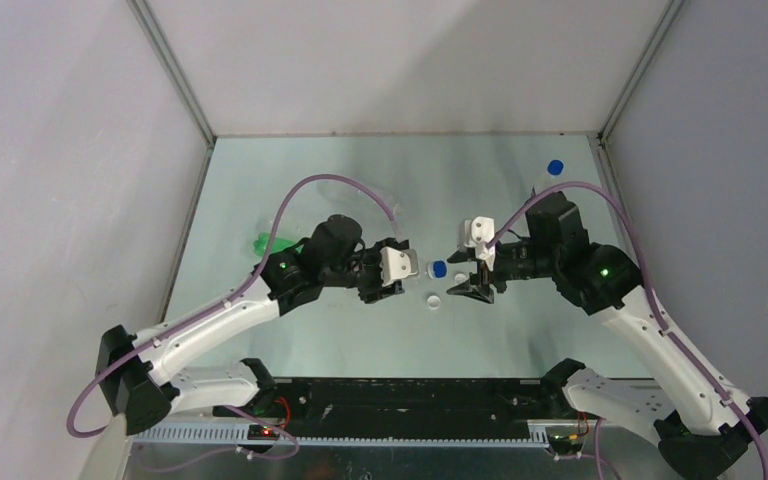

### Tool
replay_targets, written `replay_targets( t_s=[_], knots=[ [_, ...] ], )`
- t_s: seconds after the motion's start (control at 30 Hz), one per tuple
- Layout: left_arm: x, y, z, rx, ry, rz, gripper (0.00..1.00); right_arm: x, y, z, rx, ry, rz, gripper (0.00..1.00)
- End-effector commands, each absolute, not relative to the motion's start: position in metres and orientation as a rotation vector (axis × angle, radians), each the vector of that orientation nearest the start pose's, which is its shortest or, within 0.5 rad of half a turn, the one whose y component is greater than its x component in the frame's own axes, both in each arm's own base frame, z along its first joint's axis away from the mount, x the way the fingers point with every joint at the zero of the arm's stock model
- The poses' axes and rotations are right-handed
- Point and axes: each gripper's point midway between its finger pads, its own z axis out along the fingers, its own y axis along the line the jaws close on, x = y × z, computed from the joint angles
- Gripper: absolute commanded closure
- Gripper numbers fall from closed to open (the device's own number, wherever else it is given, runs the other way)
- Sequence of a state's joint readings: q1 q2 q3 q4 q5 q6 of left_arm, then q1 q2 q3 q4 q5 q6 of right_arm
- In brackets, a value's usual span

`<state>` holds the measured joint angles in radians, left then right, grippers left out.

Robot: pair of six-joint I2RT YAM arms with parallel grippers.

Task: Screw on the bottle caps

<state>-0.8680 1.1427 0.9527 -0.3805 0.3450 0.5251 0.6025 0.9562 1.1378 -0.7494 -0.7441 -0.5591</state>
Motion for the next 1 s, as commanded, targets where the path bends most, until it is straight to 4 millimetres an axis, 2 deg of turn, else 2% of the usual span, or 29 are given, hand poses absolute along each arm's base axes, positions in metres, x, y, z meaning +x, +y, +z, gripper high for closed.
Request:
replay_targets(
  t_s=[0.0,0.5,0.97],
  knots=[
    [0.177,-0.302,0.22,1.563,1.48,-0.717,0.71,0.153,0.238,0.285,-1.579,1.348,0.797,0.43],
    [0.173,-0.309,0.234,1.56,1.445,-0.771,0.72,0.158,0.243,0.277,-1.599,1.329,0.781,0.46],
    [0.18,-0.315,0.238,1.535,1.433,-0.759,0.73,0.156,0.251,0.278,-1.559,1.372,0.874,0.66]
  ],
)
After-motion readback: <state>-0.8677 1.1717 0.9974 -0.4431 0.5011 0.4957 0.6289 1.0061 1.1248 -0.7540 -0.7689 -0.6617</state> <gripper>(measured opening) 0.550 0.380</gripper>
